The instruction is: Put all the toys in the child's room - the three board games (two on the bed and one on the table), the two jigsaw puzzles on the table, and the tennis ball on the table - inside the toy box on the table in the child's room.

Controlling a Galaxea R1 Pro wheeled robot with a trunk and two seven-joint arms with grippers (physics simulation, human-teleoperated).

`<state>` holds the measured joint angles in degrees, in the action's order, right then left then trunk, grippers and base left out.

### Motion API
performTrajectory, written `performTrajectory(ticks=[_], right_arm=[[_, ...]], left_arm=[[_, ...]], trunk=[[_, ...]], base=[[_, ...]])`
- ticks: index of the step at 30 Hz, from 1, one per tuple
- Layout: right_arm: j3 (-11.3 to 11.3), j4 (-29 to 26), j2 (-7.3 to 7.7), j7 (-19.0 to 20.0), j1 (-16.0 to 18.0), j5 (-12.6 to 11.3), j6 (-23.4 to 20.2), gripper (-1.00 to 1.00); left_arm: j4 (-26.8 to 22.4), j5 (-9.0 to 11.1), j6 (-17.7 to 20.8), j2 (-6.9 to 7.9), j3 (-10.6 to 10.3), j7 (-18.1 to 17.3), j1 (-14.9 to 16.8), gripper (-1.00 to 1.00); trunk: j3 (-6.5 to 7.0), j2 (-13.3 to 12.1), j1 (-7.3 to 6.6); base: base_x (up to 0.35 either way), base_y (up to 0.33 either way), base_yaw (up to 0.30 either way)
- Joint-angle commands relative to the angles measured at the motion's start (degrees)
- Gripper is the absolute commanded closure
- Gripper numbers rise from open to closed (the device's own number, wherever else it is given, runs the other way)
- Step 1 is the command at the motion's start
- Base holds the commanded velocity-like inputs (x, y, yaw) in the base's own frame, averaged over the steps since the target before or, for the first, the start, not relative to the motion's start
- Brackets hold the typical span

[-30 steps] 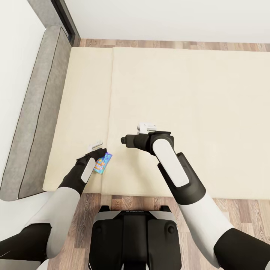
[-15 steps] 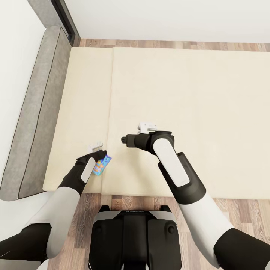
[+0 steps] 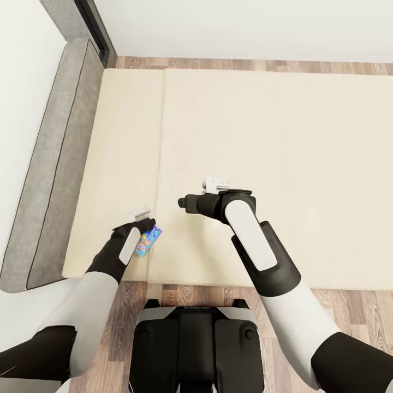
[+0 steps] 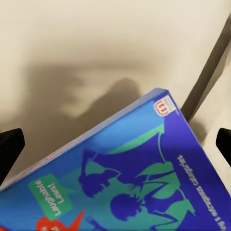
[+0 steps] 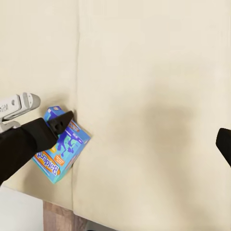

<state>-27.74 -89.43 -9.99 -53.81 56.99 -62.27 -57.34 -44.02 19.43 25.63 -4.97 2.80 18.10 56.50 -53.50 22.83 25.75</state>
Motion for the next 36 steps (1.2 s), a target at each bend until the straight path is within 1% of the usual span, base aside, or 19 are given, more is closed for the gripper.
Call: performTrajectory(ticks=[1,9,15,22,25,27,29,32,36], right_arm=[[0.01,-0.04,-0.01,-0.60,0.05,-0.48,-0.23,-1.00],[0.04,-0.04,-0.01,-0.60,0.05,-0.48,-0.23,-1.00],[0.06,-0.04,-0.01,-0.62,0.05,-0.50,-0.23,-1.00],[0.06,-0.04,-0.01,-0.60,0.05,-0.49,-0.23,-1.00],[0.06,-0.04,-0.01,-0.60,0.05,-0.48,-0.23,-1.00],[0.06,-0.04,-0.01,-0.60,0.05,-0.50,-0.23,-1.00],[0.06,-0.04,-0.01,-0.60,0.05,-0.49,-0.23,-1.00],[0.06,-0.04,-0.01,-0.60,0.05,-0.49,-0.23,-1.00],[0.06,-0.04,-0.01,-0.60,0.05,-0.48,-0.23,-1.00]], left_arm=[[-0.13,0.60,0.29,-0.15,0.11,0.76,0.01,-1.00],[-0.18,0.68,1.11,-0.58,0.11,3.44,0.01,-1.00],[-0.19,0.69,1.59,-0.93,0.11,3.90,0.01,-1.00],[-0.19,0.69,2.00,-0.96,0.15,4.02,0.01,-1.00],[-0.19,0.81,2.73,-0.96,0.18,4.07,0.04,-1.00],[-0.19,1.40,3.63,-0.94,0.15,4.10,0.06,-1.00],[-0.19,2.83,4.86,-0.93,0.13,4.14,0.03,-1.00],[-0.19,4.40,5.58,-0.92,0.11,4.28,0.06,-1.00],[-0.19,5.15,5.85,-0.92,0.11,5.53,0.09,-1.00]], trunk=[[-0.06,0.09,0.04],[-0.06,0.09,0.04],[-0.06,0.09,0.04],[-0.06,0.09,0.04],[-0.06,0.09,0.04],[-0.06,0.09,0.04],[-0.06,0.09,0.04],[-0.06,0.09,0.04],[-0.06,0.09,0.04]], base=[[0.000,0.000,0.000],[0.000,0.000,0.000],[0.000,0.000,0.000],[0.000,0.000,0.000],[0.000,0.000,0.000],[0.000,0.000,0.000],[0.000,0.000,0.000],[0.000,0.000,0.000],[0.000,0.000,0.000]])
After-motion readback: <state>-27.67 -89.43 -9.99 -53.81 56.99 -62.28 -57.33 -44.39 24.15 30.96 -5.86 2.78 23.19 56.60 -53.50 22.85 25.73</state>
